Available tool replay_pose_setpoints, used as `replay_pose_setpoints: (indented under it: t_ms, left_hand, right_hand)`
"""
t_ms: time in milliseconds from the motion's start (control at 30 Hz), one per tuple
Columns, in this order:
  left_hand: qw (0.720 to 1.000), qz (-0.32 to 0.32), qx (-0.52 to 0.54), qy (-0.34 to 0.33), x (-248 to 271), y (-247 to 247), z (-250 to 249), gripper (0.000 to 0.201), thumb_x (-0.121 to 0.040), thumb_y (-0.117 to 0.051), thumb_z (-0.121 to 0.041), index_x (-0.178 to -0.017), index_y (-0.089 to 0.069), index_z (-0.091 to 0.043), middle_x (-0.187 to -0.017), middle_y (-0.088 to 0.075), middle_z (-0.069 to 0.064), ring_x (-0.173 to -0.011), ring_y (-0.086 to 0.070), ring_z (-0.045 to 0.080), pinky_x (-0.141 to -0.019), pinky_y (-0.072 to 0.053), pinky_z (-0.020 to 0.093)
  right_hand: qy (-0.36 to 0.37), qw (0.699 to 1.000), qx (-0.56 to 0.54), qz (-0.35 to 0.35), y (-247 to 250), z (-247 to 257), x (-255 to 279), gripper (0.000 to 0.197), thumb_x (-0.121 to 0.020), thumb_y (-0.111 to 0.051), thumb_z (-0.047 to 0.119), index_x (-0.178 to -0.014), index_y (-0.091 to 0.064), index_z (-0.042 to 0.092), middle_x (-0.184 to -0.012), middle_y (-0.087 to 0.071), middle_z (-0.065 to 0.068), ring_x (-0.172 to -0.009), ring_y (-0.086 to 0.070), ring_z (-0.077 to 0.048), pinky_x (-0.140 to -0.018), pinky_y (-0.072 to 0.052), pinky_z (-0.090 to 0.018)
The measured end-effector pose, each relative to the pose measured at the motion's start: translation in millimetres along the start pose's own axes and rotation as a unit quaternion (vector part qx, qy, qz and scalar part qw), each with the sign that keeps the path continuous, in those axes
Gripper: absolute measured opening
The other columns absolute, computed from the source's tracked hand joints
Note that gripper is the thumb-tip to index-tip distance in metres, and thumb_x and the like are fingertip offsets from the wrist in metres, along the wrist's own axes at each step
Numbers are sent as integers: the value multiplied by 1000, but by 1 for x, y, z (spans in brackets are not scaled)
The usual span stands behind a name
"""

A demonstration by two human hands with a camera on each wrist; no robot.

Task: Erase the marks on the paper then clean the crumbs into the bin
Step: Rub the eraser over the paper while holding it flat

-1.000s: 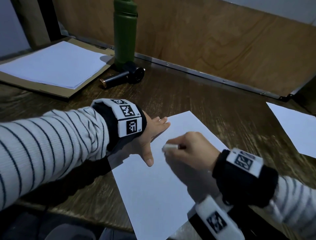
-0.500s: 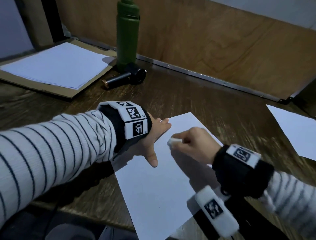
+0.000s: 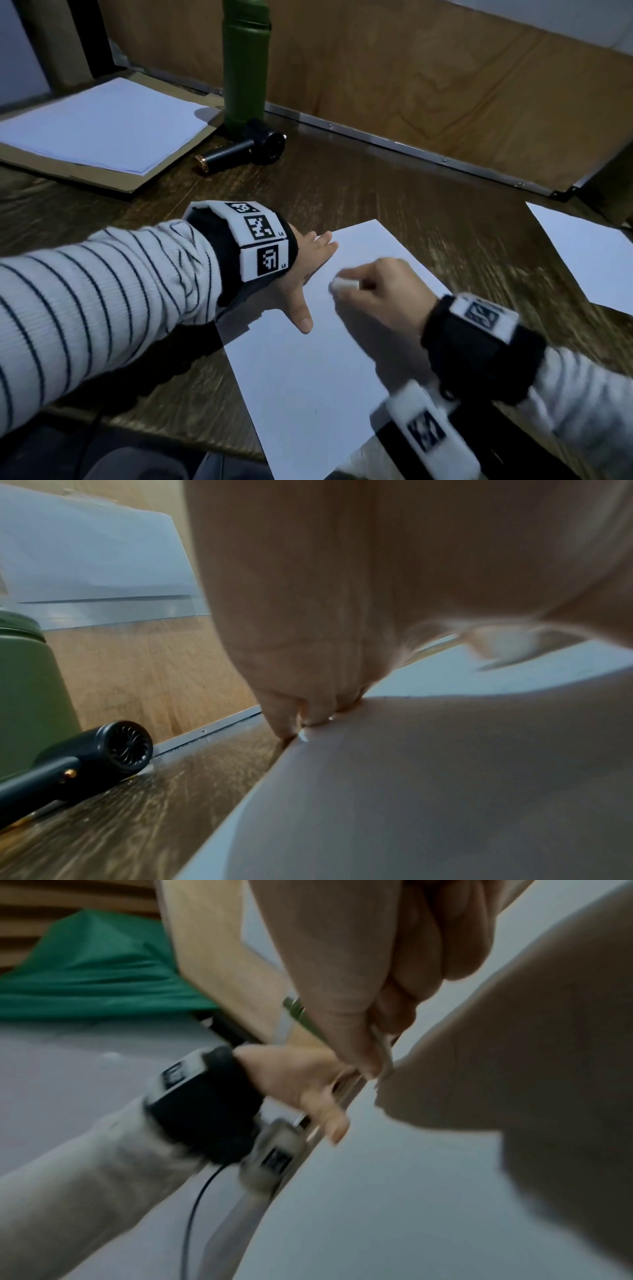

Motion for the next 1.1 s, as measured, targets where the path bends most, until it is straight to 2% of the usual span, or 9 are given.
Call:
replay_pose_setpoints:
  t_ms: [133, 233, 367, 433, 567, 733, 833, 1033, 1100]
  left_hand:
    - [1000, 8, -5, 1, -1, -1, 0, 133, -63, -69, -66, -147, 21, -16, -156, 24, 0, -146, 12, 16, -117, -3, 37]
    - [1000, 0, 2, -5, 0, 0, -1, 132, -65, -71, -62, -147, 20, -14, -157, 22, 2, -146, 11, 17, -117, -3, 36]
    - [1000, -9, 15, -10, 1, 0, -1, 133, -63, -72, -63, -148, 19, -15, -157, 21, 1, -146, 11, 17, -117, -3, 38]
    - [1000, -10, 22, -13, 0, -1, 0, 133, -64, -73, -60, -148, 19, -13, -157, 21, 3, -146, 12, 18, -117, -1, 38]
    - [1000, -6, 10, -11, -1, -1, 0, 133, -64, -70, -65, -147, 20, -14, -156, 23, 2, -146, 13, 17, -117, 0, 36]
    - [1000, -12, 19, -18, -4, -3, -1, 142, -55, -76, -66, -148, 18, -13, -157, 20, 4, -146, 11, 19, -117, -2, 40]
    - [1000, -12, 14, -17, -6, -3, 1, 138, -59, -74, -65, -147, 20, -15, -157, 22, 2, -146, 12, 20, -117, -3, 42]
    - [1000, 1, 0, -11, -7, -6, 3, 137, -61, -71, -67, -147, 22, -15, -155, 25, 1, -145, 15, 18, -117, -2, 40]
    - [1000, -1, 5, -18, -7, -5, 1, 136, -62, -73, -63, -147, 21, -14, -156, 25, 3, -145, 15, 19, -117, -1, 41]
  right_hand:
    - [48, 994, -23, 97, -17, 19, 21, 15, -86, -59, 25, -81, -72, 19, -50, -51, 11, -54, -47, -4, -57, -37, -10]
    - [-4, 1000, -12, 28, 4, -5, -7, 18, -84, -60, 23, -81, -72, 10, -48, -53, 5, -49, -45, -3, -51, -32, -11]
    - [-58, 998, 11, -22, 17, -28, -31, 19, -86, -59, 29, -88, -74, 18, -58, -59, 2, -60, -51, -11, -57, -34, -19]
    - [-15, 1000, 14, -17, 7, -11, -19, 18, -87, -57, 29, -80, -71, 19, -47, -48, 4, -53, -45, -11, -54, -33, -17]
    - [86, 993, -10, 81, -22, 30, 19, 16, -87, -58, 27, -82, -71, 21, -53, -49, 1, -56, -43, -14, -59, -38, -22]
    - [10, 1000, 26, 3, 8, -3, -21, 18, -86, -58, 26, -83, -74, 17, -44, -47, 5, -50, -49, 1, -52, -34, -11]
    - [-37, 998, 26, -38, 16, -18, -34, 17, -86, -59, 27, -82, -74, 22, -38, -46, 7, -49, -48, -3, -51, -32, -12]
    - [61, 995, -18, 70, -23, 24, 10, 16, -86, -59, 28, -83, -72, 19, -44, -48, 10, -52, -46, -8, -52, -33, -15]
    - [36, 998, 4, 43, -10, 10, -2, 21, -86, -60, 29, -80, -71, 13, -43, -47, 7, -50, -45, -8, -51, -33, -14]
Point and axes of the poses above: each hand's wrist, its own x-axis away from the middle knuckle, its own y-axis out of the back of the hand, z = x × y, the point moved 9 cm from there along -x, towards the middle knuckle
